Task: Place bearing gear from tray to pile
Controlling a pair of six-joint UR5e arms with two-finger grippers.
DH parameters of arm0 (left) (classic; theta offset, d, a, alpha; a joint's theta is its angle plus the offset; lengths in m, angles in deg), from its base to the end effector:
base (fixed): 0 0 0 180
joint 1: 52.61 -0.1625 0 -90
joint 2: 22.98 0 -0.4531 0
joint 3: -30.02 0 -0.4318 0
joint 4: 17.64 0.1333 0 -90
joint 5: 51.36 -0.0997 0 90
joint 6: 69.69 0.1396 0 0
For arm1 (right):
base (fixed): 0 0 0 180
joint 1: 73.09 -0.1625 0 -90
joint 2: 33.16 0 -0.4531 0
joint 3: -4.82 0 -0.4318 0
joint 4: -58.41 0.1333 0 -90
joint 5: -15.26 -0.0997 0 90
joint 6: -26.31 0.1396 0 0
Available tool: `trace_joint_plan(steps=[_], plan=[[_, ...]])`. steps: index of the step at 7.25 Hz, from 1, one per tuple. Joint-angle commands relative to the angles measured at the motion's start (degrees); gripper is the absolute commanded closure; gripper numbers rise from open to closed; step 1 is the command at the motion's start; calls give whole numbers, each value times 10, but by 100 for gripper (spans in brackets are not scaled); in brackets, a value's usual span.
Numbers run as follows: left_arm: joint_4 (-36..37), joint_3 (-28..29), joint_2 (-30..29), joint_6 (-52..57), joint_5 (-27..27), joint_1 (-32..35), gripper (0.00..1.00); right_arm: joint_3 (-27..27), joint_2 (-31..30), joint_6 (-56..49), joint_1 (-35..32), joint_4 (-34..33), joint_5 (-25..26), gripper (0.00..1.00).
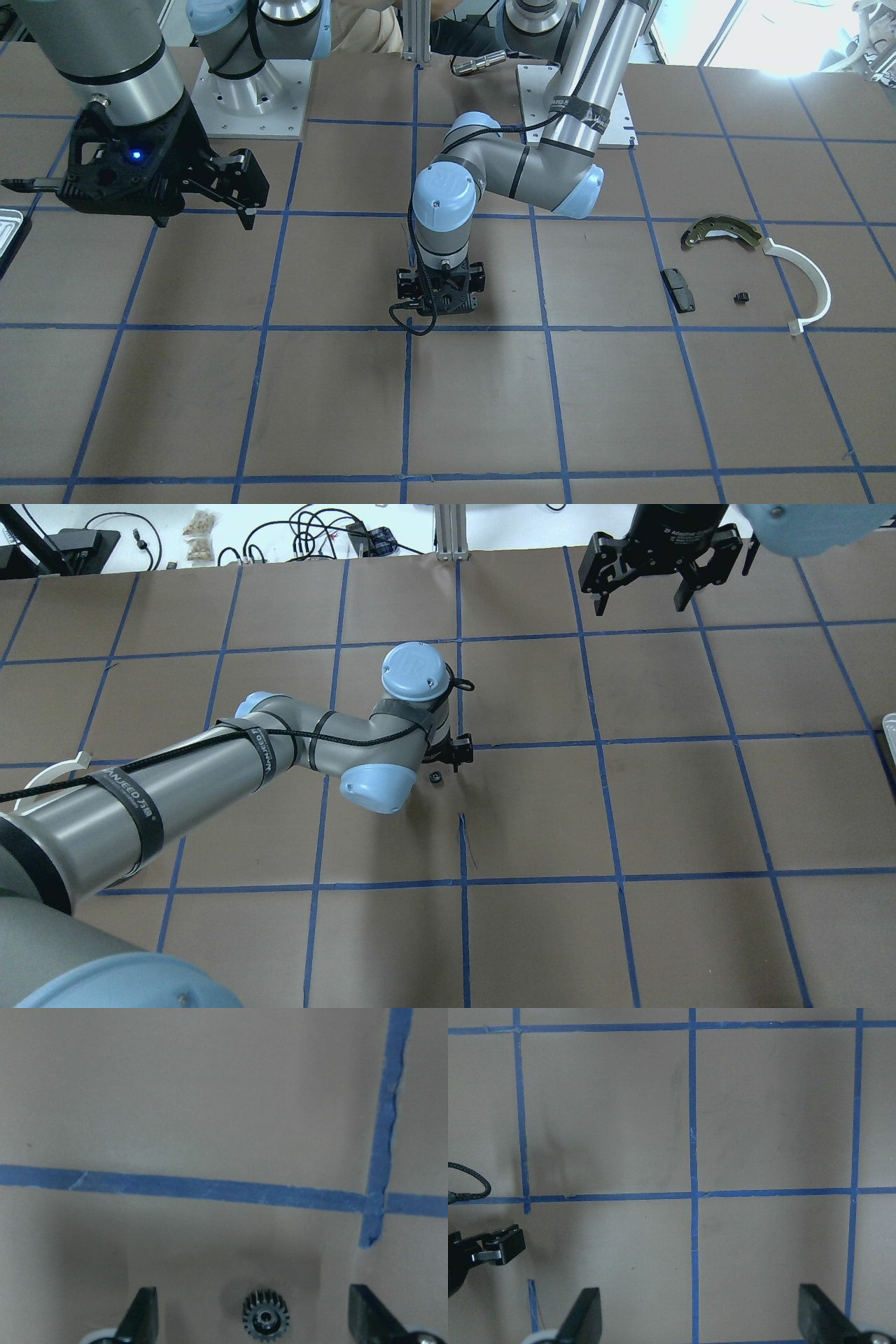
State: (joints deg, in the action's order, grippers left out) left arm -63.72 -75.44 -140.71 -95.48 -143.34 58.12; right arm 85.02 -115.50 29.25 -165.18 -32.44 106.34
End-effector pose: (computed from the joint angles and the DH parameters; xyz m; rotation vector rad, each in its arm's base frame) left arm -0.3421 -0.5410 0.1298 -0.1378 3.1116 -0.0395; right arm 0.1524 -0.5936 0.4935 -0.0239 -3.1239 0.0827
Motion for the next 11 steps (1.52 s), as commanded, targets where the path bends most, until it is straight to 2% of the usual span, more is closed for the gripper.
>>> trace_joint_plan(steps=[1,4,5,6,7,8,11], plan=[[1,-6,7,-2,1,2,20,28,-23,20,9,-5,-7,0],[4,-8,4,-3,13,1,25,33,-24,27,9,-25,-9,0],[3,-9,7,-2,13,1,46,32,-24,27,9,-25,-9,0],[4,-9,1,-7,13,2,55,33,-24,27,9,-26,-9,0],[9,-9,-1,-20,13,2,59,33,-24,28,9,-25,-9,0],[13,-8,0,-20,14,2,75,32,-24,29,9,-26,-9,0],[12,-9,29,5,14,-6,81,31,-23,31,7,-26,-10,0]])
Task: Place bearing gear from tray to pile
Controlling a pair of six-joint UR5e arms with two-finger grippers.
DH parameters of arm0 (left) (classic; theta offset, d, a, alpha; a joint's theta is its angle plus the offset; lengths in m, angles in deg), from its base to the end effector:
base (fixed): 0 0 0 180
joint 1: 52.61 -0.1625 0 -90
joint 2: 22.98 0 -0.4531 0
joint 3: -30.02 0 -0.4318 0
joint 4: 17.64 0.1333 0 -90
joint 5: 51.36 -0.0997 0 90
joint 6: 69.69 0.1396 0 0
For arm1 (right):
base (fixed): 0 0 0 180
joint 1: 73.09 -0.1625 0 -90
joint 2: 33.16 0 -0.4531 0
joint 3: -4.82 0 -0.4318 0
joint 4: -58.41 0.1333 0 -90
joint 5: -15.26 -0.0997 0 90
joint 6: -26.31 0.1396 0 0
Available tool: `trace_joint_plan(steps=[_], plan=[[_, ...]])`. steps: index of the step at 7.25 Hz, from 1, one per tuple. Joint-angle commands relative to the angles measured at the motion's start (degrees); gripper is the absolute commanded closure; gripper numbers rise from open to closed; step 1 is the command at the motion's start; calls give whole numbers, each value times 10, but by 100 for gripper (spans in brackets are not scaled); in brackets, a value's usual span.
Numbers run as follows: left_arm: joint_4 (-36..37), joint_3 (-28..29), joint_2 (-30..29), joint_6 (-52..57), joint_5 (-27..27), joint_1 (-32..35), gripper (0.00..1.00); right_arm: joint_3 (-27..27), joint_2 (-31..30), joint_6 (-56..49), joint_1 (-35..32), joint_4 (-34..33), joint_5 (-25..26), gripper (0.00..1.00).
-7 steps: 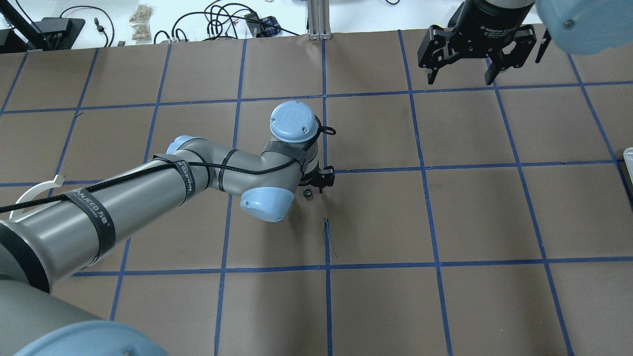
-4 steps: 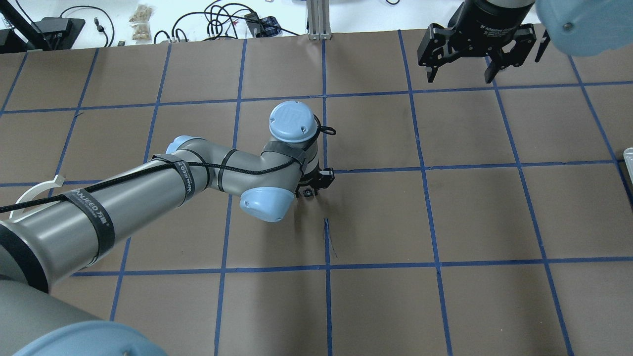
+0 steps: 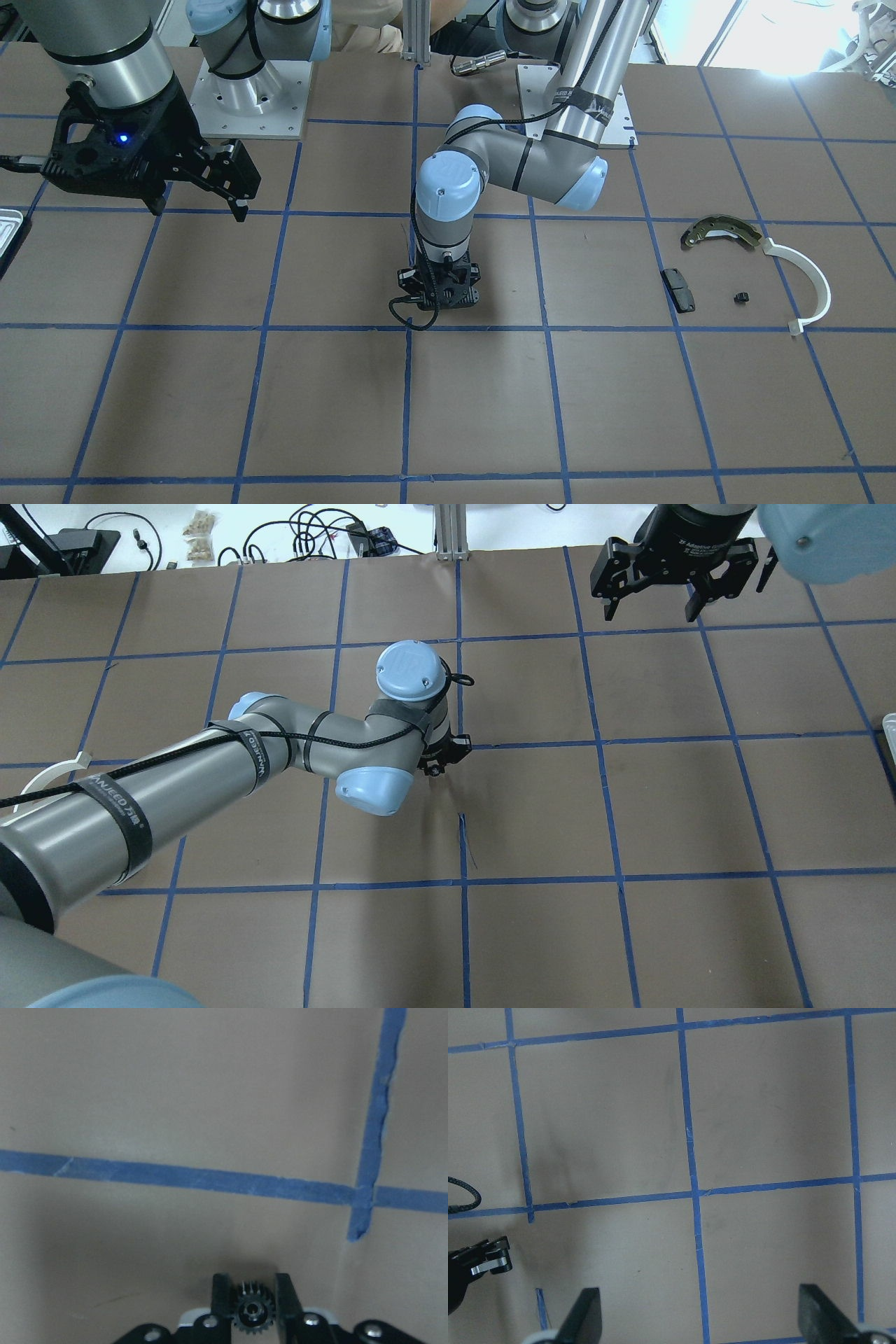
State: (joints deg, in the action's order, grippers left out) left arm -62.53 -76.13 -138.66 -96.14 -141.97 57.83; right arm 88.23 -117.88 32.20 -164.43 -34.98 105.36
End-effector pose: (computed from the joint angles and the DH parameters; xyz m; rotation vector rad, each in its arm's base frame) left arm -0.3420 -0.5402 0.1492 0.1644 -3.1230 0.0888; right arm 0.1467 -0.5809 0.4926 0.1246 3.1331 -0.1286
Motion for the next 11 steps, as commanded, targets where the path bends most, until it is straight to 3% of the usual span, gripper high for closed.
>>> trace_joint_plan(steps=[1,6,7,8,11], plan=[[-4,-2,19,40,-2,-29,81,0,0,2,-1,0,0,0],[-40,-44,111,389,-10,-256,81,0,0,2,-1,0,0,0],[-36,-55,122,451,-33,-309,81,0,0,2,-1,0,1,0],[-35,-60,123,521,-50,-368,81,0,0,2,-1,0,0,0],[-25,-68,107,665,-18,-508,81,0,1,1,-1,0,0,0]])
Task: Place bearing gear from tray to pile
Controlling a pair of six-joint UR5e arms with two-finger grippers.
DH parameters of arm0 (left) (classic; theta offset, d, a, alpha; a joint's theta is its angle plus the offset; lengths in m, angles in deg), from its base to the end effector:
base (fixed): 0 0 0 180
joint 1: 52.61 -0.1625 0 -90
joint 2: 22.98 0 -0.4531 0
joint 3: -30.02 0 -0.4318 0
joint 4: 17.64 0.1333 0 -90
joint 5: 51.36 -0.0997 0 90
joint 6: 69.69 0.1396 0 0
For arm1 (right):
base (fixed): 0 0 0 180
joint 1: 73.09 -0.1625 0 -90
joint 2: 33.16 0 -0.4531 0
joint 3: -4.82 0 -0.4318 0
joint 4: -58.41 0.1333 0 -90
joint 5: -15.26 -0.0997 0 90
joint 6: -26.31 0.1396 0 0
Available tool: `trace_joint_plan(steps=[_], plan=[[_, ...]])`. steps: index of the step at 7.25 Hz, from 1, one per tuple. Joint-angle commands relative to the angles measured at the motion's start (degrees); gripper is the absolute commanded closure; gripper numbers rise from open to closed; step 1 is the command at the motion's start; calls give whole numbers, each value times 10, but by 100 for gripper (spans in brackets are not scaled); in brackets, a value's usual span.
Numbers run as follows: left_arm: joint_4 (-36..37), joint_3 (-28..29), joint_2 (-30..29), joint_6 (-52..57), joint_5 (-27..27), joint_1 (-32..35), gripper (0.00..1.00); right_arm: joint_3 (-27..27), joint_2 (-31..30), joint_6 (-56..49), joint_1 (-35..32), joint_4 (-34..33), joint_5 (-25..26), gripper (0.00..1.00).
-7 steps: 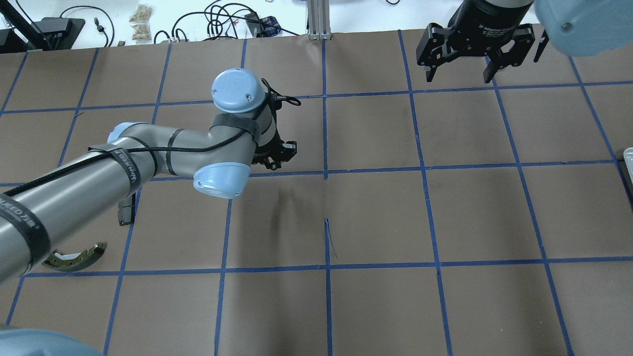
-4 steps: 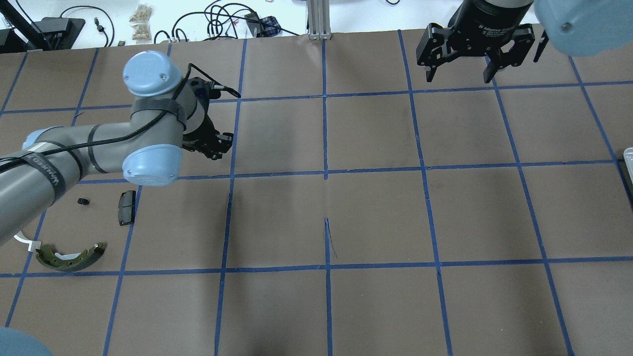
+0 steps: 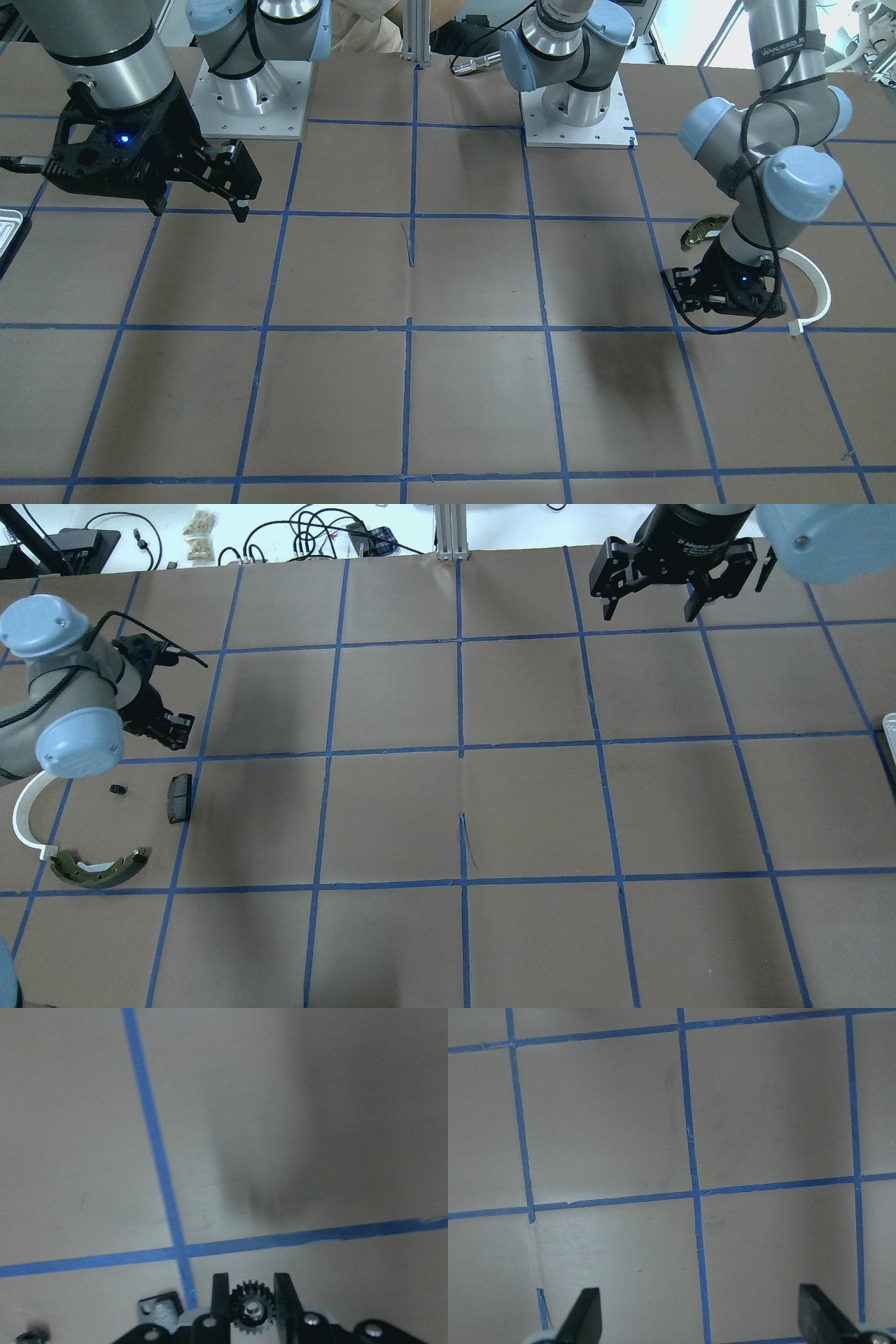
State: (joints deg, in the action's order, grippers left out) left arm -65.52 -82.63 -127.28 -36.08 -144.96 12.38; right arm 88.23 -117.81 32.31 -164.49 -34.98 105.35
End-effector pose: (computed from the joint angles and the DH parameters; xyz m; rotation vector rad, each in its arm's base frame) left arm 0.1276 -0.5682 0.2122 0.2238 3.0336 -0.0730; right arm 0.1473 -0.5812 0.4919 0.1259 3.1329 -0.1266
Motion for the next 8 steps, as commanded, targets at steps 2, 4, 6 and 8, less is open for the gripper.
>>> trace_joint_plan(steps=[2,4,6,8], plan=[[3,-5,-30,100,39,-108,81,1,0,0,0,1,0,0],[4,-13,-51,95,48,-109,76,1,0,1,0,0,0,0],[3,-13,-50,98,41,-109,0,1,1,1,0,0,0,0],[-19,-6,-18,95,37,-96,0,1,0,1,0,0,0,0]])
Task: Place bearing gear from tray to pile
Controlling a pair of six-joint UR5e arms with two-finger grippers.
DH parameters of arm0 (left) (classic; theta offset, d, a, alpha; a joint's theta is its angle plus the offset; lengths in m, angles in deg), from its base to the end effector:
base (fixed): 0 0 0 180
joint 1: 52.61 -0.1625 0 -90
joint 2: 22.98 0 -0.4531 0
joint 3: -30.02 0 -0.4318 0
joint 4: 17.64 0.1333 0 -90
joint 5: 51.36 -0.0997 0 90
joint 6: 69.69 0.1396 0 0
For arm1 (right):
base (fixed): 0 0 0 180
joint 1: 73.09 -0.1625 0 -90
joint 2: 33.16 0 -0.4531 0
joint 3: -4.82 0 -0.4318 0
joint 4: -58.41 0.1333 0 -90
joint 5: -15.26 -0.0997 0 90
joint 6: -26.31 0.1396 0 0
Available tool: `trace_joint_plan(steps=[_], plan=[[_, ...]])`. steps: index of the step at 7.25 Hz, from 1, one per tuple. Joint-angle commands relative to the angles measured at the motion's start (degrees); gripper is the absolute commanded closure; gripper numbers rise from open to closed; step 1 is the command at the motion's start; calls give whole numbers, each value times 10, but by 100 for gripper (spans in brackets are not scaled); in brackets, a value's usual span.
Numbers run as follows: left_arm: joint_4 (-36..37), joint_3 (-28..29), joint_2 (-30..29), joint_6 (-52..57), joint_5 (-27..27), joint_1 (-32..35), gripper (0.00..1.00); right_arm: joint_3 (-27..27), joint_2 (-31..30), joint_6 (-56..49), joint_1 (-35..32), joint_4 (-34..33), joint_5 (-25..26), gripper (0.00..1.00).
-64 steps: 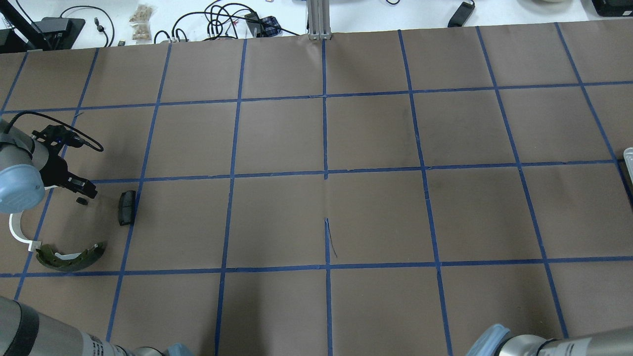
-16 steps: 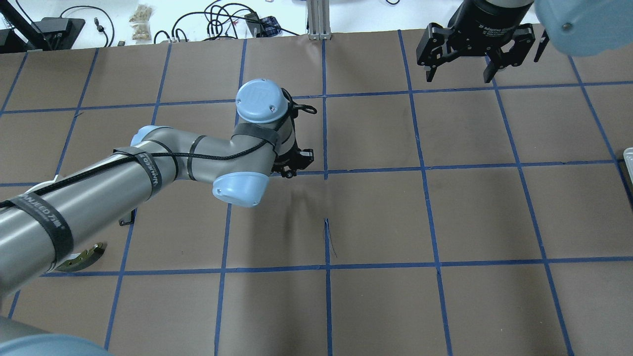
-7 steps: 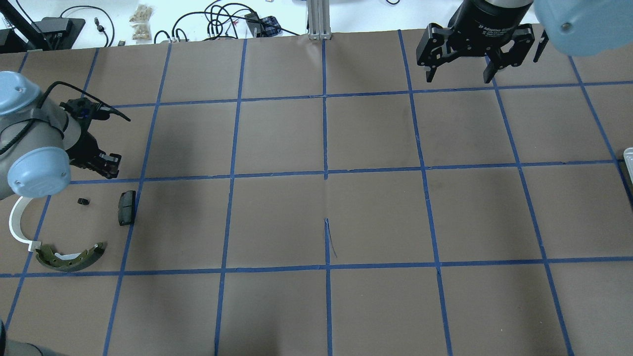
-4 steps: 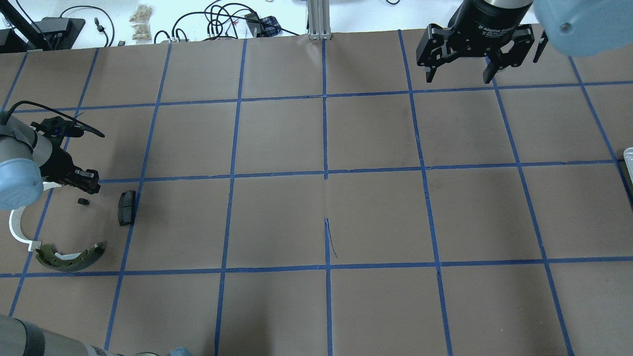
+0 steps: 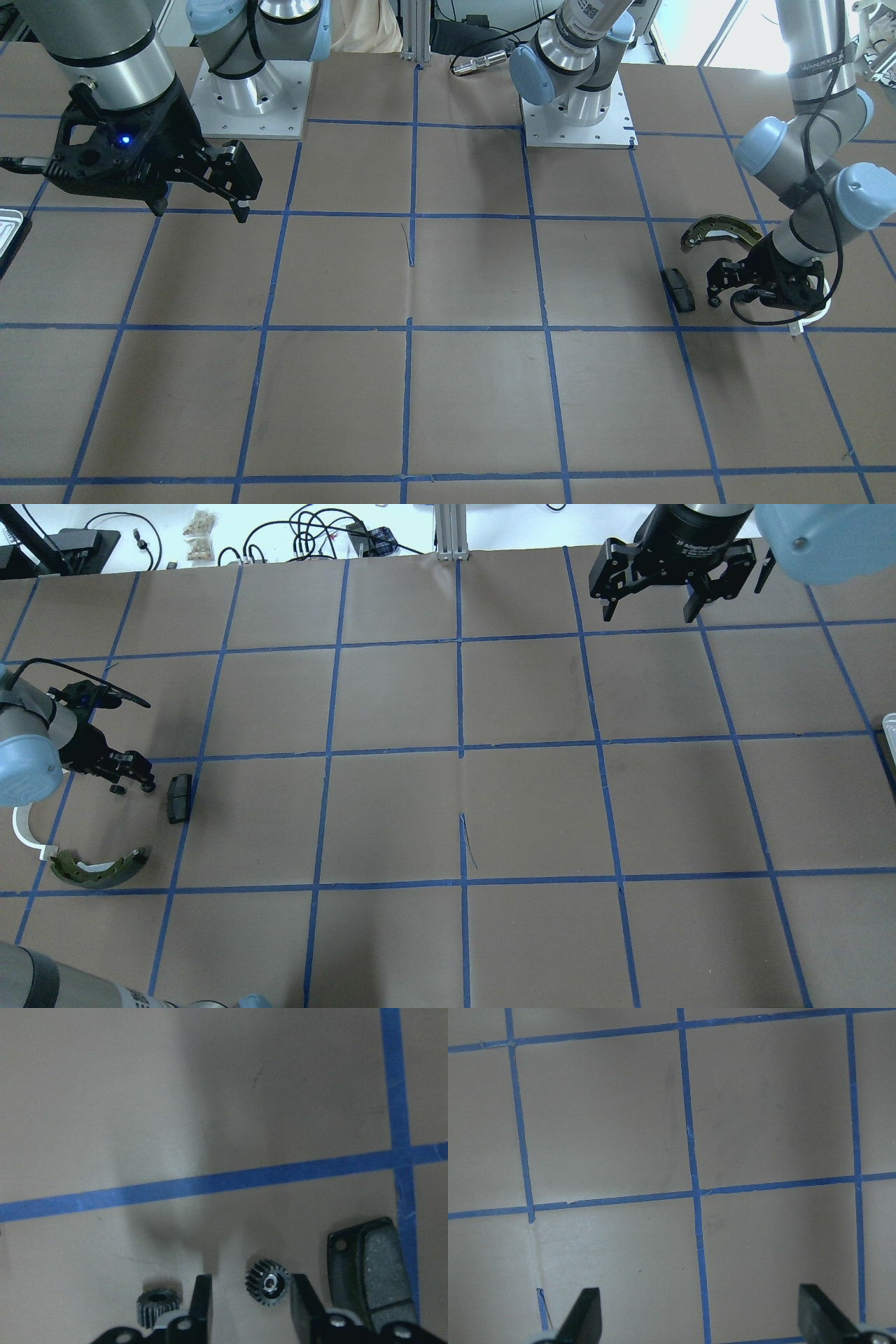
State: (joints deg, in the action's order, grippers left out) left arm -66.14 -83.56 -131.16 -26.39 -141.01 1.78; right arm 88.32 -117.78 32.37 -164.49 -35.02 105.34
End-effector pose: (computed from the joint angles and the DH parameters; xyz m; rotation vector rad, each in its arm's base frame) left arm 0.2185 -0.5355 0.1653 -0.2101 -3.1269 0.0006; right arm 0.1473 -0.5812 0.4908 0.1276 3.1328 -0.1244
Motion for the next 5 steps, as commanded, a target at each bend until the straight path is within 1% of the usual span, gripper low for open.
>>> trace_joint_plan(steps=[1,2,3,4,5], plan=[[-25,11,40,-8,-3,24,0,0,0,0,0,0,0,0],[-36,16,66,-36,-4,65,0,0,0,0,0,-1,0,0],[-69,23,90,-84,-5,108,0,0,0,0,0,-1,0,0],[-106,34,115,-154,-5,139,0,0,0,0,0,-1,0,0],[-162,62,140,-213,-3,168,0,0,0,0,0,-1,0,0]])
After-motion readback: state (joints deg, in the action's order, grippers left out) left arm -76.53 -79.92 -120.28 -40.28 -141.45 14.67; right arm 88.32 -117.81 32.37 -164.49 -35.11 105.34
